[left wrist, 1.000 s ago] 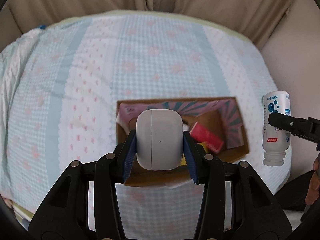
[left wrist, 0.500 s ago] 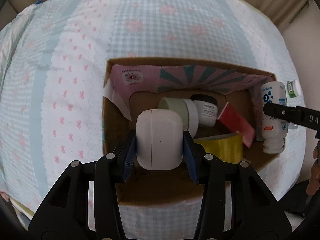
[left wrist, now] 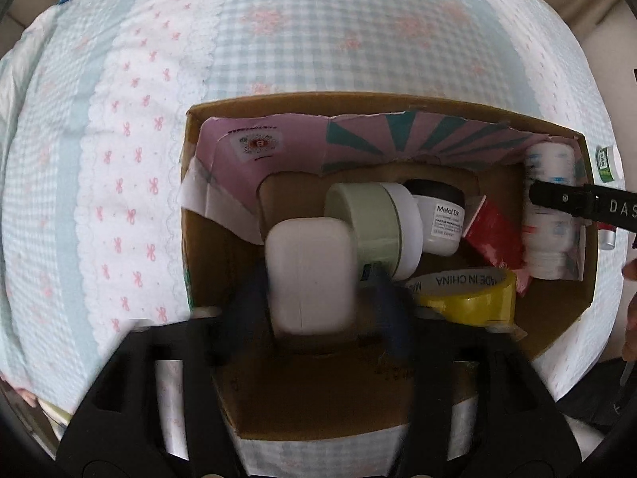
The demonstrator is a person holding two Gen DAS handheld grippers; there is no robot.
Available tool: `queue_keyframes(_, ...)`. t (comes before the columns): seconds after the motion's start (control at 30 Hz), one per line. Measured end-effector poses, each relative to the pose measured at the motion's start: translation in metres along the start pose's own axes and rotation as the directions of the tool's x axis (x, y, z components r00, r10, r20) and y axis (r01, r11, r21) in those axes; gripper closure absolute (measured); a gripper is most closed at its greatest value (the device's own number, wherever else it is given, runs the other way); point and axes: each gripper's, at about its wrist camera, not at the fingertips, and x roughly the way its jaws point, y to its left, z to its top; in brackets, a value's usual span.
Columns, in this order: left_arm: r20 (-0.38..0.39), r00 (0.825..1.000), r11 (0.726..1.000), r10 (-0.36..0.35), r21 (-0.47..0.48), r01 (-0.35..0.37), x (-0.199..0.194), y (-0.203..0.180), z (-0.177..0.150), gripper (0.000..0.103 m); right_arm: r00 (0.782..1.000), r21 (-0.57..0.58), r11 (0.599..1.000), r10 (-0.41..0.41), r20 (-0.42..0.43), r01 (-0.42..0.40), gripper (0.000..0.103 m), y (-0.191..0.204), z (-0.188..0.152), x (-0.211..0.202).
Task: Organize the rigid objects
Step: 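Open both tools to drop the white case and pill bottle into the box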
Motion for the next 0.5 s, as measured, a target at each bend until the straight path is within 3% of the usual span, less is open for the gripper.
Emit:
queue_keyframes(0.03, 0.004, 0.997, 0.997, -0.076, 0.008, 0.076, -0.001, -0.003, 0.001, 0.0, 1.0, 0.01, 1.0, 0.012, 0.007, -0.012, 0.051, -0.001, 0.0, 0.0)
queue_keyframes(0.07, 0.005, 0.995, 0.995, -0.095, 0.013, 0.095, -0.002, -0.007, 0.001, 0.0, 1.0, 0.02, 1.0, 0.021, 0.014, -0.021, 0.032, -0.003, 0.0, -0.001)
queue_keyframes(0.17, -0.013, 0.998, 0.997, -0.061, 0.043, 0.062, 0.0, -0.02, -0.003, 0.0, 0.996, 0.008, 0.996, 0.089, -0.003, -0.089, 0.0, -0.002, 0.0, -0.001)
queue_keyframes(0.3, -0.022, 0.998, 0.998, -0.062, 0.028, 0.063, 0.0, -0.023, -0.007, 0.0, 0.999, -0.043, 0.998, 0.047, 0.024, -0.046, 0.0, 0.005, -0.004, -0.003)
queue_keyframes(0.5, -0.027, 0.996, 0.997, -0.081, 0.017, 0.082, -0.005, -0.026, -0.009, 0.0, 0.997, -0.025, 0.998, 0.066, 0.028, -0.066, 0.0, -0.001, -0.005, -0.005)
